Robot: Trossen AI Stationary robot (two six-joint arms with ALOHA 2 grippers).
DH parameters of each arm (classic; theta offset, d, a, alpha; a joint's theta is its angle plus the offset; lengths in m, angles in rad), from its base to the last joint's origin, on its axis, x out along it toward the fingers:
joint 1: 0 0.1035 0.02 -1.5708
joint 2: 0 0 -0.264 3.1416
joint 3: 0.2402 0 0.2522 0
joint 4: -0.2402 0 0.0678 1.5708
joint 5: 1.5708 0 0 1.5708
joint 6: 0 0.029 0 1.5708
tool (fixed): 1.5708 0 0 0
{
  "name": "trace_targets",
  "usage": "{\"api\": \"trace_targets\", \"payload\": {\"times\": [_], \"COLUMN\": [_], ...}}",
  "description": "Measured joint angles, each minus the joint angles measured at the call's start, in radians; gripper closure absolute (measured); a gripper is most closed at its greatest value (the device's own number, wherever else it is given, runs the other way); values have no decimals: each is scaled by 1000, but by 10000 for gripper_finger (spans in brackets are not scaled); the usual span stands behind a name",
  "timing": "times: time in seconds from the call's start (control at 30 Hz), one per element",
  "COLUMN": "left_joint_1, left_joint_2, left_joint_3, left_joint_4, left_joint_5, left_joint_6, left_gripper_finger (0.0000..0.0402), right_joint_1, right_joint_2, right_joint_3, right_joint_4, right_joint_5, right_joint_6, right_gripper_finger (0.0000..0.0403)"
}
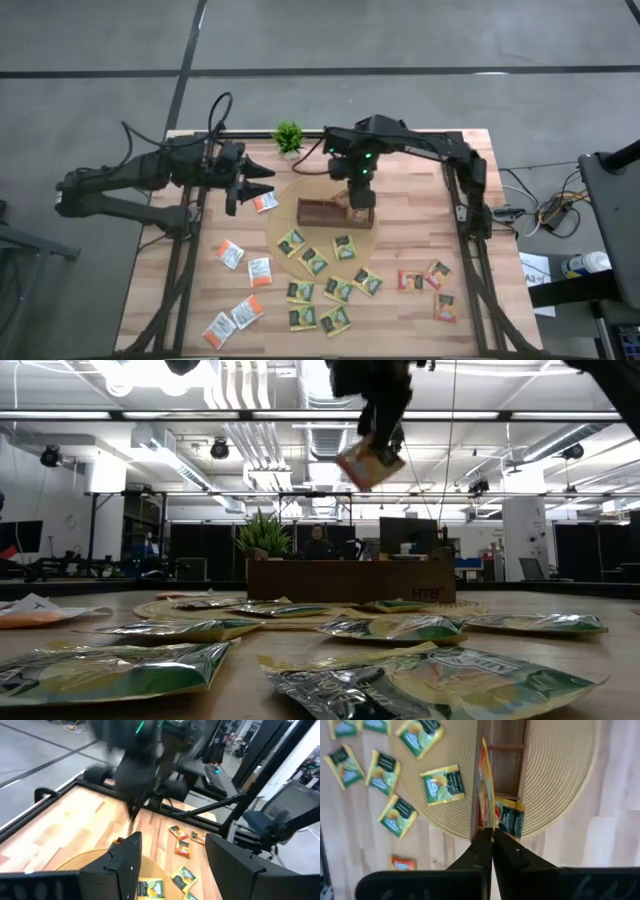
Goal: Pick & Place Tea
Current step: Put the orange tea bag into the right section of the wooden organizer
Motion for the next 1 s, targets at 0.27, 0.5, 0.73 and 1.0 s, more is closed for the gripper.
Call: {"api": "trace_targets", "payload": {"times": [0.27,0.5,0.73,1.0], "left_joint_1": [0,0,-3,-3], "left_joint_2": [88,186,309,449], "left_joint_3": [0,46,164,272], "left_joint_4": [103,158,116,6], "left_joint_5": [-2,-1,1,4], "left_joint_6": [-1,3,27,38], "left_gripper_finger": [189,189,189,189], "right_joint_1": [3,6,24,46], "right_joint_2": [-140,-182,-176,-174], "right_joint_3": [0,1,0,3], "right_joint_4": [3,18,41,59], "right_joint_5": [0,0,-3,-3], "right_joint_6": [51,66,58,53], "right_gripper_finger": [395,395,395,395]}}
